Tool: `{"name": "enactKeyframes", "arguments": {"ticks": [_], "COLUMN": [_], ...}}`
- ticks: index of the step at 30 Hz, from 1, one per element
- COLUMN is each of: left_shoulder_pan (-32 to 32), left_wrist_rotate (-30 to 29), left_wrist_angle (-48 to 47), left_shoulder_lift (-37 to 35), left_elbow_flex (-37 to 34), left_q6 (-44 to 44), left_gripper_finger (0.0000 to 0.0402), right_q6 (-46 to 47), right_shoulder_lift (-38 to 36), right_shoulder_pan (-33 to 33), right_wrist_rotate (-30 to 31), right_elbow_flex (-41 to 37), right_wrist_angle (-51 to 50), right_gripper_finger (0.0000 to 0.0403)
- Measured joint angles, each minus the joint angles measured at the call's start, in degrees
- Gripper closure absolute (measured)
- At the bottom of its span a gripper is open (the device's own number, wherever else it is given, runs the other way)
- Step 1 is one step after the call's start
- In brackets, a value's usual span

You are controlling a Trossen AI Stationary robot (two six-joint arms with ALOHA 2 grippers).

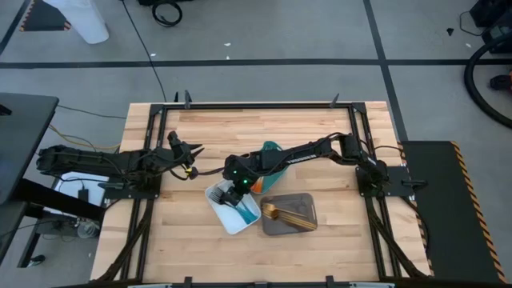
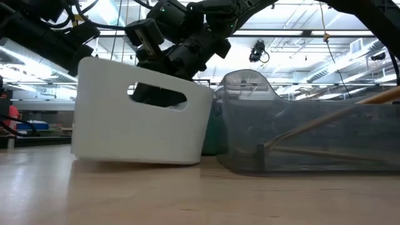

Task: Sort silverware by color (type)
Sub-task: Put the blue fork into the white bin, then return to Home Position

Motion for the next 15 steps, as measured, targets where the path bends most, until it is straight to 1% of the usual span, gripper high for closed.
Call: {"name": "enactKeyframes", "arguments": {"ticks": [4,8,11,15], "left_shoulder_pan": [0.00,0.00,0.00,0.00], "left_wrist_rotate": [-0.02,-0.02,-0.02,-0.02], "left_wrist_angle": [0.02,0.02,0.02,0.02], "left_shoulder_lift": [-0.02,-0.02,0.00,0.00], "left_elbow_flex": [0.00,0.00,0.00,0.00], "left_q6": [0.00,-0.01,0.00,-0.01], "left_gripper_finger": [0.0331,0.0331,0.0331,0.0331], "right_q6": [-0.59,-0.87,-2.37,-4.62], "right_shoulder_lift": [-0.20,-0.06,-0.04,-0.04], "right_shoulder_pan": [-0.33,-0.75,-0.81,-1.04], "right_wrist_rotate": [-0.68,-1.75,0.81,5.71], "right_elbow_flex": [0.00,1.70,4.37,8.83], "right_wrist_angle": [0.01,-1.05,-2.88,-9.99], "right_gripper_finger": [0.0303,0.0287,0.0285,0.0286]}}
